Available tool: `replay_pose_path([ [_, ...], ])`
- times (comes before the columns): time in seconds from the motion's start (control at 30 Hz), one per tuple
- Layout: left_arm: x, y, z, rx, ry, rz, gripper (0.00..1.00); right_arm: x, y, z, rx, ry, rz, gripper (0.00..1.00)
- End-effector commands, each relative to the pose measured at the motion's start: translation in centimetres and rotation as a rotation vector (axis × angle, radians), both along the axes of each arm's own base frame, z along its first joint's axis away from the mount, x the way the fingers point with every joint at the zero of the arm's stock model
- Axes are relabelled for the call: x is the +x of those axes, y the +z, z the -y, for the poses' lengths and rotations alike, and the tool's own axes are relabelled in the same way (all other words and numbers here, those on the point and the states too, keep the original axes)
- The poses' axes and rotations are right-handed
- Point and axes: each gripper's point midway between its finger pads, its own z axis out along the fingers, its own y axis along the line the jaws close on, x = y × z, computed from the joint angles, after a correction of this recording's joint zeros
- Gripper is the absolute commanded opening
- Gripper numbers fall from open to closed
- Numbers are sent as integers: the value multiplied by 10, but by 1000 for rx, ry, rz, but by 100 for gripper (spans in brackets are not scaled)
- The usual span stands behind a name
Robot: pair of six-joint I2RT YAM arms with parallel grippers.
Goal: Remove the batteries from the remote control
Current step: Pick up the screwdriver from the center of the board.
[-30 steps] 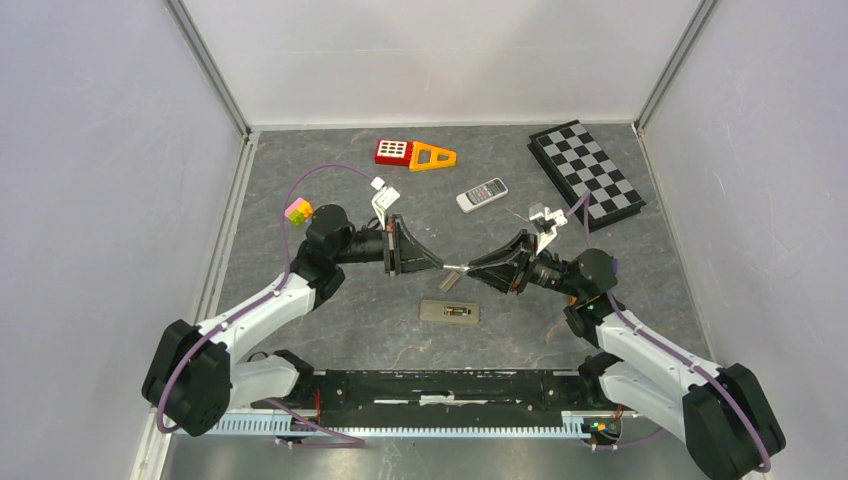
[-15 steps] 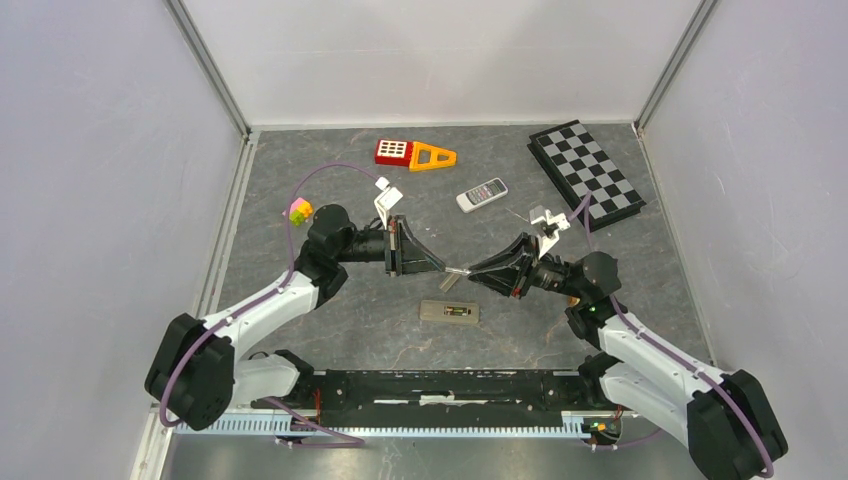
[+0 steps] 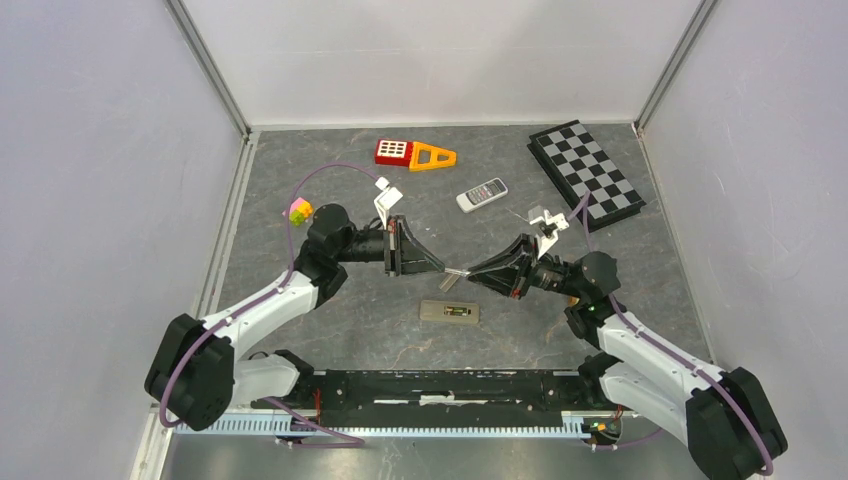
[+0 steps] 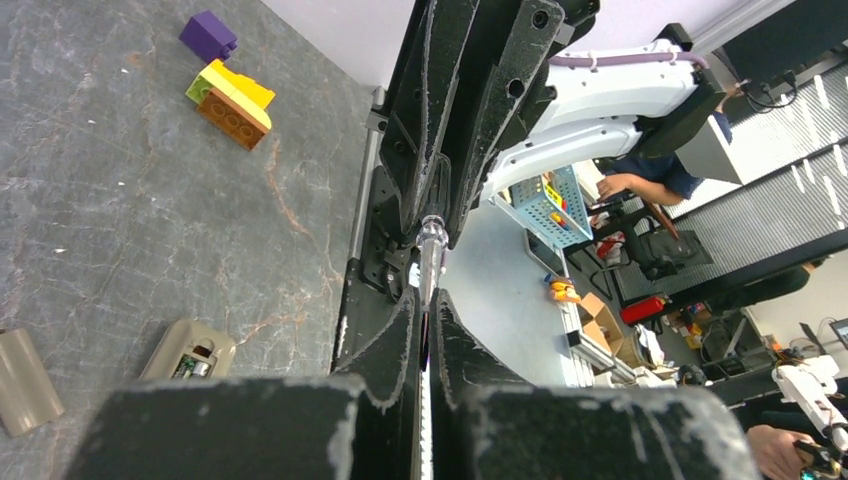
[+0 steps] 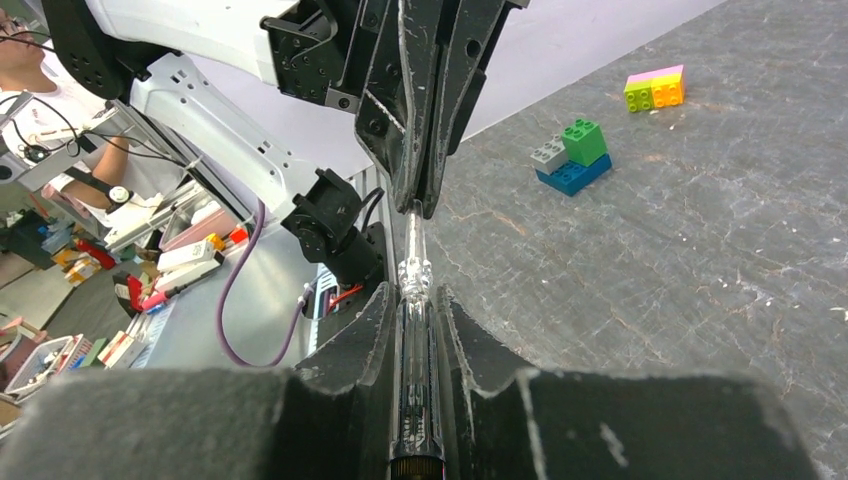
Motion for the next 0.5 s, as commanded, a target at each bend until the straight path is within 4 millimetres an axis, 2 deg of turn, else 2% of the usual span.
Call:
replay_pose_path([
  [0.0,15,1,1,34,72,40,17,4,10,-6,32,8,-4,0],
  [0.03,17,-2,0,53,80,41,38,5,6,-8,27,10,-32,0],
  [0.07,18,-5,-1,75,89,48,51,7,4,-9,24,8,-47,0],
  [0.13,22,-8,-5,117,111,75,69,10,2,-9,23,-3,-54,0],
  [0.2,28,-13,-13,167,165,102,94,12,1,-9,19,-18,-59,0],
  [0.23,31,-15,-17,189,190,116,99,14,-2,-8,11,-28,-64,0],
  [0.3,39,-18,-27,223,258,128,100,21,-14,-8,-40,-59,-89,0],
  [0.37,51,-22,-39,259,343,126,100,37,-35,-6,-151,-134,-133,0],
  [0.43,58,-27,-47,286,406,117,100,52,-64,4,-311,-226,-194,0],
  [0.47,62,-29,-51,298,434,105,100,57,-69,9,-357,-256,-183,0],
])
